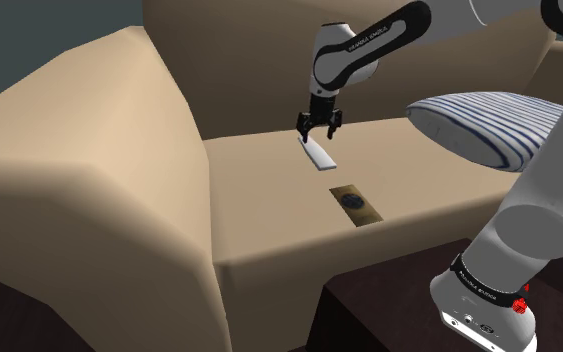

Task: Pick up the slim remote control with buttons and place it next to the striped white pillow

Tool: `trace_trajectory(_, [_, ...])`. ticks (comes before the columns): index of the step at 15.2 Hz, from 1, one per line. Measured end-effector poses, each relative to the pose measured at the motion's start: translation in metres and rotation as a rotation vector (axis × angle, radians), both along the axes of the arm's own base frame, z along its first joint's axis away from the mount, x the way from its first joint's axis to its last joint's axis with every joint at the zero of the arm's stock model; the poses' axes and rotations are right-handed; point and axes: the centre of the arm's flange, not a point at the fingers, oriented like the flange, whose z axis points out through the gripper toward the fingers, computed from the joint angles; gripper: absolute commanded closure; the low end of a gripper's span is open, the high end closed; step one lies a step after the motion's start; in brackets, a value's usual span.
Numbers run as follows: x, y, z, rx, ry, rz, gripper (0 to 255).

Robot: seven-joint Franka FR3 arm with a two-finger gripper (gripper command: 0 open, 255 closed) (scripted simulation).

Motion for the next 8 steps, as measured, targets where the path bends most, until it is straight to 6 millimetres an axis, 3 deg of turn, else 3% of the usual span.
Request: trace_trajectory(8, [0.008,-0.002,-0.044,-0.004,0.002,-0.013,0])
